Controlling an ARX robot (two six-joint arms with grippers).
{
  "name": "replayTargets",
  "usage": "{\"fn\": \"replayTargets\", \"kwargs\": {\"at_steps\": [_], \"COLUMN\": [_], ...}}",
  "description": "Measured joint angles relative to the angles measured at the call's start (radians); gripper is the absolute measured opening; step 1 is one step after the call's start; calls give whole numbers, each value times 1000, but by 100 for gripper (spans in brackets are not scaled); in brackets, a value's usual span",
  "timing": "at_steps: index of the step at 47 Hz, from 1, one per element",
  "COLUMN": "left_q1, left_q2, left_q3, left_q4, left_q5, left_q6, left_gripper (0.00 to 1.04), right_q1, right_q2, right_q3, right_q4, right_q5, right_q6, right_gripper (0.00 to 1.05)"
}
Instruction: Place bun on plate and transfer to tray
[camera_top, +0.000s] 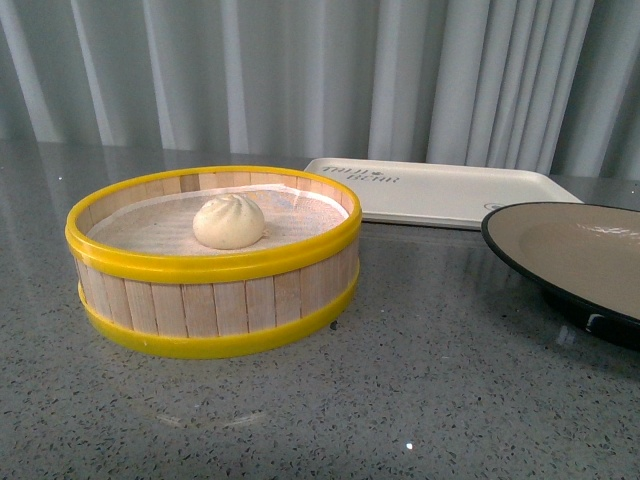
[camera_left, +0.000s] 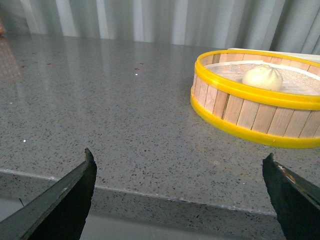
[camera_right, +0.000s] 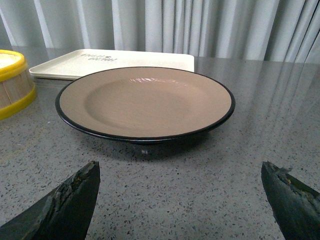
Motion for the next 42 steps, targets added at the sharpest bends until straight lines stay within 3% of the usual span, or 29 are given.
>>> {"fn": "replayTargets", "kwargs": {"at_steps": [42], "left_q1": [0], "left_q2": [0], "left_q3": [0], "left_q4": [0], "left_q5": [0], "left_q6": [0], "left_gripper": [98], "right_q1": [0], "right_q2": [0], "right_q3": [0], "right_q4": [0], "right_q5": [0], "right_q6": [0], "right_gripper": [96]}}
